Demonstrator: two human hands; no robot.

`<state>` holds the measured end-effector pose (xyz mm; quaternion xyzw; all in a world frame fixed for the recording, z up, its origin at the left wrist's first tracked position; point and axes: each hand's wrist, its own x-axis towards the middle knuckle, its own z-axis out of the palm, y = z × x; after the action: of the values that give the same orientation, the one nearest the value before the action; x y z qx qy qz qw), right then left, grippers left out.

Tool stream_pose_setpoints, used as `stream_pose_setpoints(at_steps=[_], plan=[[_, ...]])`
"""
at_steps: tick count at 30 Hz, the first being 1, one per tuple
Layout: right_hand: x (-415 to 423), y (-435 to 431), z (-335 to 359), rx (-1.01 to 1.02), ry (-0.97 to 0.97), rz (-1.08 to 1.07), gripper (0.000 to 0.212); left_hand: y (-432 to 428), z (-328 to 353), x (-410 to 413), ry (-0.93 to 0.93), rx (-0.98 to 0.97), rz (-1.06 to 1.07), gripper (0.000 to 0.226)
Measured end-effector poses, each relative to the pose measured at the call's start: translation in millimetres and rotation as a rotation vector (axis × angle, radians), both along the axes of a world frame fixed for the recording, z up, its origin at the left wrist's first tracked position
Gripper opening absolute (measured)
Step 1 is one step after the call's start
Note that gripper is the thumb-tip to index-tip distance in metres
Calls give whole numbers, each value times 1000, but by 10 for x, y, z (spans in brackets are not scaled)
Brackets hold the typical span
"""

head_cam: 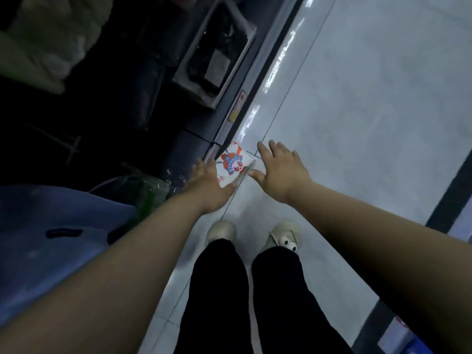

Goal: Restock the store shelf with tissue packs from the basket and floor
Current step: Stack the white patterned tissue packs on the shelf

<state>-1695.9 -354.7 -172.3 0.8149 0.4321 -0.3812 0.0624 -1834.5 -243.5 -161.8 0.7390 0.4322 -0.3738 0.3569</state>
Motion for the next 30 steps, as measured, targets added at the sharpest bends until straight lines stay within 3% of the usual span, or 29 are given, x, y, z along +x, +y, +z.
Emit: stream_pose_setpoints(at_steps=[4,8,13,17,22,25,27,30], plan=[[-254,36,-928,-51,45,40,77,-190,-977,-432,56,-116,278,98],[-428,34,-1685,-66,67,11,81,-306,-1700,-706,111,-198,576,85],[-433,217,-2485,47,160,-304,82,-277,-2463,-921,140,-329,930,100],[-345,395,-2870,144,376,-597,61,-197,-2866,-886,-23,-318,1136,59],[-215,177,-2904,45,374,-768,64,-205,-2866,-794,-193,-324,1295,47],[-208,-230,-2547,10,423,-930,55,-362,-2554,-797,-237,-378,1443,69],[-260,-491,-2210,25,442,-1035,46,-487,-2284,-824,-226,-430,1422,91],[-345,-733,-1649,65,487,-1243,43,-653,-1742,-831,-236,-462,1402,101]])
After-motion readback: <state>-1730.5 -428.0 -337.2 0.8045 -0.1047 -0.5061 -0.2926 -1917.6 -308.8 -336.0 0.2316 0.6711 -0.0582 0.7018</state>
